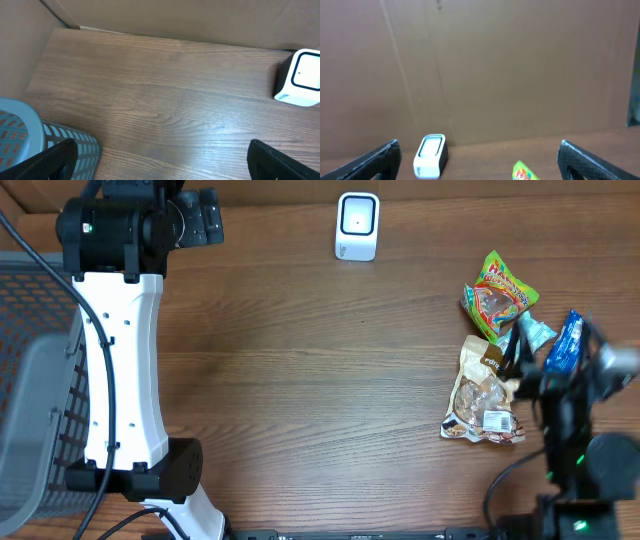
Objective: Scan the item barcode
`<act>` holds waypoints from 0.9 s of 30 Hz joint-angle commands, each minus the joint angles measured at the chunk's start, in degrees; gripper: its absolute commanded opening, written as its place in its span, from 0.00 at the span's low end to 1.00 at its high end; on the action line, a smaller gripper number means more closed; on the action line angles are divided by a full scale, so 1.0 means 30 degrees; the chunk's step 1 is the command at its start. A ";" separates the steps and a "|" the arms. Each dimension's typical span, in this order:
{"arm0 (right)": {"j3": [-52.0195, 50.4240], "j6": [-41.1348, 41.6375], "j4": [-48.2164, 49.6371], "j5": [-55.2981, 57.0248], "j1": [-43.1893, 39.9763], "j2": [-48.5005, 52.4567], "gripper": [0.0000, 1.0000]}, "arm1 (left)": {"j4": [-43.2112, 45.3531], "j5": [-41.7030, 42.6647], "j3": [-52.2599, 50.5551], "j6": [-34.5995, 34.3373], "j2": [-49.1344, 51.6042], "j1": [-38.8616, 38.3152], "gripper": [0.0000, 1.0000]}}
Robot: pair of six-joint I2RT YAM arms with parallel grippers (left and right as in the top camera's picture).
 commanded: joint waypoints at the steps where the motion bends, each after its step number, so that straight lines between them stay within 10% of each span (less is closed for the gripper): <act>1: -0.3038 -0.0007 0.1158 -0.0357 -0.0102 -0.2448 1.00 | 0.0058 -0.0124 0.0022 -0.0124 0.0066 -0.0036 1.00; 27: -0.7373 -0.0015 -0.3701 -0.0838 -0.0102 -0.8160 1.00 | 0.0058 -0.0124 0.0022 -0.0124 0.0066 -0.0051 1.00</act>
